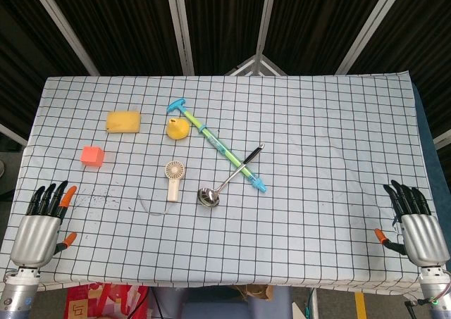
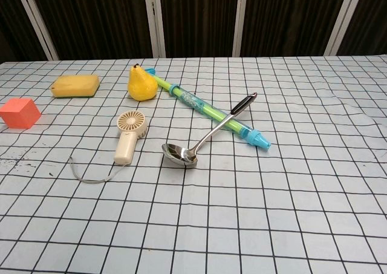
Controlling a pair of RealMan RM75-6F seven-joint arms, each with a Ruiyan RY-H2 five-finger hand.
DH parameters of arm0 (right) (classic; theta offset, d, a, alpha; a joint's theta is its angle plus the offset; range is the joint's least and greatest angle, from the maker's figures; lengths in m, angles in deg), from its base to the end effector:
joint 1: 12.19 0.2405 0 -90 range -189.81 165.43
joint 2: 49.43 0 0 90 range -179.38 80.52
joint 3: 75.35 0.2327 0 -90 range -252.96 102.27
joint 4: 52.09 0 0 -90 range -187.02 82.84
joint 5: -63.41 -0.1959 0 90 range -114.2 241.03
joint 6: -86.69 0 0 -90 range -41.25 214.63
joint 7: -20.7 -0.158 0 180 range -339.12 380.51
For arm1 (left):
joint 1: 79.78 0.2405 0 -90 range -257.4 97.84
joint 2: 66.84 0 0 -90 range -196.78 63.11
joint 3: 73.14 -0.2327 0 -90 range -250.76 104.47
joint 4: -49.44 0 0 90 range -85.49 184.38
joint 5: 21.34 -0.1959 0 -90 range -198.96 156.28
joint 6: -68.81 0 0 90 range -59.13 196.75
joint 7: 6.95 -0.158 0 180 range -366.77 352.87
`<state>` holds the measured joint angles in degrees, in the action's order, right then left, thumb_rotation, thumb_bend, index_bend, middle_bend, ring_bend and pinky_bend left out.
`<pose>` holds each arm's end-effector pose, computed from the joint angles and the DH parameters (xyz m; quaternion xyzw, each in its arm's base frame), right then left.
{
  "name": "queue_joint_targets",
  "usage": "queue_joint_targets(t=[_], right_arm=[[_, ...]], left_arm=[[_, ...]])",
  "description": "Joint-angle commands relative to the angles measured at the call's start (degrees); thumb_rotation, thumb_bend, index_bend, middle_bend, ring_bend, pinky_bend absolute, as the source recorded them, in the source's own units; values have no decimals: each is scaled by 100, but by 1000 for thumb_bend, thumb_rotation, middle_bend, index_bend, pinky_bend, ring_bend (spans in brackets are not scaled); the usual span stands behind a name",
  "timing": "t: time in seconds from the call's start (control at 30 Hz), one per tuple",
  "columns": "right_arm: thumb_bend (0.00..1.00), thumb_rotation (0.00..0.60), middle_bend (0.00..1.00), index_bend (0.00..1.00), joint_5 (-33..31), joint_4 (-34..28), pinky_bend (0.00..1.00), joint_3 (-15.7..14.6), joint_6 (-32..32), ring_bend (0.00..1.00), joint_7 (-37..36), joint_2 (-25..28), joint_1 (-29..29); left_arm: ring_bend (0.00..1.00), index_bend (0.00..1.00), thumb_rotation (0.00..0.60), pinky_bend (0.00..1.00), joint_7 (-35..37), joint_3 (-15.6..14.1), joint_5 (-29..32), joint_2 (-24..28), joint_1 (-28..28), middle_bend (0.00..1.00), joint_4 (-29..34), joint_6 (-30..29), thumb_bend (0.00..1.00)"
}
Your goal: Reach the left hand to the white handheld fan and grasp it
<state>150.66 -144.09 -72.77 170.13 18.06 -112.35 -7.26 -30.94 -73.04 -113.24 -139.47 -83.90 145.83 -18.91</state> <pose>-0.2860 -0.1915 0.1623 0.6029 -0.3978 0.3894 0.5716 -0.2434 0.1761 0.1108 -0.6562 -0.3021 -0.3489 0.5970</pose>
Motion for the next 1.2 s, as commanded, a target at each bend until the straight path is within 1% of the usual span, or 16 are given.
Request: queue_joint_targets(t=[0.03,0.23,0.3,0.37,0.4,0.43,0.47,0.5,0.53,0.63,0.7,0.77,0.87,0.93,1.1,1.2], right_arm=[[279,600,0,70,-1,1,0,0,0,0,3,-1,0],[279,600,0,70,11,9,0,-6,20,0,-6,-2,-12],[279,600,0,70,23,12,0,-10,25,0,-13,-1,-13],[279,600,0,70,24,14,0,-11,25,0,-17,-2,-13],[279,600,0,70,22,14,0,-9,23,0,-15,-2,-12],[278,600,0,70,18,15,0,-8,21,0,-7,-3,-11],[278,600,0,70,13,14,0,-6,21,0,-5,-4,-11],[278,600,0,70,10,12,0,-4,21,0,-9,-5,-12],[279,600,0,70,8,13,0,-3,20,0,-10,-5,-11],[279,600,0,70,11,13,0,-4,12,0,-13,-4,-6],[279,600,0,70,7,14,0,-3,3,0,-21,-1,-3],[279,600,0,70,1,15,0,-1,-6,0,-30,2,2],[279,600,0,70,-5,14,0,1,-20,0,-52,8,8],[279,600,0,70,-6,18,0,2,-33,0,-60,14,14],[279,600,0,70,-14,20,0,5,-61,0,-88,24,30],[279,600,0,71,-24,17,0,9,-78,0,-93,27,38]], left_arm=[[0,0,600,0,-8,-2,-2,3,-1,0,-1,3,197],[0,0,600,1,-51,-13,-15,6,1,0,13,7,197],[5,0,600,31,-71,-19,-16,3,0,38,33,17,197],[88,0,600,173,-138,-3,-31,-7,-24,187,58,33,206],[195,0,600,303,-192,19,-44,-18,-53,322,71,50,236],[332,0,600,438,-255,46,-54,-34,-96,468,91,89,293],[418,0,600,512,-311,70,-39,-54,-141,555,128,153,340],[526,0,600,594,-367,99,-5,-77,-197,664,181,242,411],[600,0,600,654,-433,138,44,-109,-273,743,251,362,473],[698,0,600,727,-689,282,352,-219,-533,847,487,839,584],[729,0,600,745,-994,433,699,-349,-790,879,673,1280,626],[752,2,600,759,-1297,563,1013,-490,-998,902,790,1595,657],[770,18,600,772,-1714,726,1409,-750,-1277,922,860,1942,685],[776,51,600,775,-2094,855,1732,-998,-1492,928,807,2135,693],[781,98,600,777,-2767,1092,2399,-1564,-1903,931,578,2329,693],[781,128,600,777,-3028,1163,2730,-1826,-2092,931,436,2386,693]])
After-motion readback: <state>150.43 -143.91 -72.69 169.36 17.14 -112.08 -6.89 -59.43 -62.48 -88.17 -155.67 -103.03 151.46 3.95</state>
